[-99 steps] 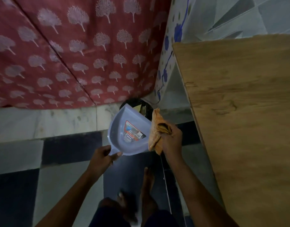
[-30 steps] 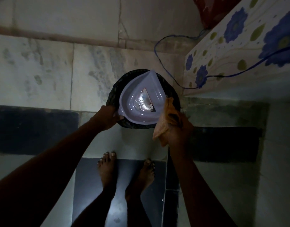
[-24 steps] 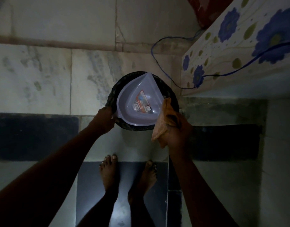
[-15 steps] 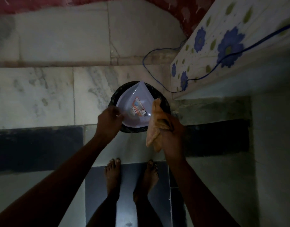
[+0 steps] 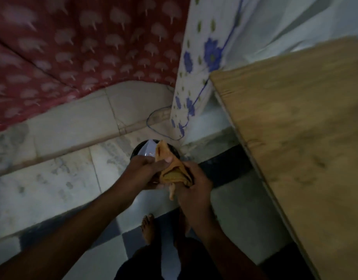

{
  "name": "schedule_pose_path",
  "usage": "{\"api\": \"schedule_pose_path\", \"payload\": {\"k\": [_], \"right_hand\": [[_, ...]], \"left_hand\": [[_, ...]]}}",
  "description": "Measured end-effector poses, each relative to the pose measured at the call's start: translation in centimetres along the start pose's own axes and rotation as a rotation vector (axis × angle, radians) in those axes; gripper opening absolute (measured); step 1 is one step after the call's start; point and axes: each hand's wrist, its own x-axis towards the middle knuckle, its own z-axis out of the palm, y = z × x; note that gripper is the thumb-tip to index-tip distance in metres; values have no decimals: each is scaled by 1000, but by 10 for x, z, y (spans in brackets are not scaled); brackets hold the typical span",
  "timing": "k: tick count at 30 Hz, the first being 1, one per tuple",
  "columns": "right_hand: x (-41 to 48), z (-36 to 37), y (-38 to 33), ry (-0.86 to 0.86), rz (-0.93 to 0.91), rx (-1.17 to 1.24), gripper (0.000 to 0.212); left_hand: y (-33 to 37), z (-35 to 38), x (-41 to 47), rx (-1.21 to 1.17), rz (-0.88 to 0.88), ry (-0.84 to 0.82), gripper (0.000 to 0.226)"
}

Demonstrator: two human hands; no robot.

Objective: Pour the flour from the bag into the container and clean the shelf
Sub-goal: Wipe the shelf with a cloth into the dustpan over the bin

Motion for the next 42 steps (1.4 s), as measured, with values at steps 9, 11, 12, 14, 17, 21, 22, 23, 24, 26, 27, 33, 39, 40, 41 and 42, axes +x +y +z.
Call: {"api": "schedule_pose_path", "payload": {"k": [9,11,12,14,17,21,22,23,24,26,27,33,39,40,41,42], "right_hand": [[-43,-111,-84,115,-171,339,36],[-47,-136,-91,230,-130,382,28],[-46,-146,-92,277,-93,381,25],[-40,-170,-94,301,46,434,29],[-27,-205,-91,222,339,684,49],[-12,-247,-79,89,487,1130,79],[-9,-257,-77,118,477,1149,73],[-6,-268,-76,146,445,1180,63],[-3,-280,-73,179,411,1188,52],[6,-300,-67,228,338,1166,33],[10,-311,-64,245,324,1135,27],[43,-335,-43,359,381,896,16],[84,-320,-25,478,462,633,16],[93,-317,-23,492,467,518,15],[100,-316,-22,484,473,377,13],[105,-316,-23,451,482,231,11]], "left_hand": [[92,56,-90,262,282,-77,32],[109,76,-100,234,310,-151,32],[116,87,-103,214,322,-168,30],[131,112,-104,177,315,-212,27],[154,159,-98,147,274,-298,27],[174,215,-84,188,219,-408,25],[176,226,-79,212,190,-433,29],[178,238,-72,244,163,-452,31],[177,248,-65,277,145,-454,30],[177,265,-52,350,128,-440,27],[176,273,-44,379,115,-426,27],[175,292,6,480,106,-352,19],[173,300,49,578,321,-231,13],[174,299,60,617,362,-209,12],[174,298,73,669,393,-182,14],[174,296,83,762,406,-153,19]]}}
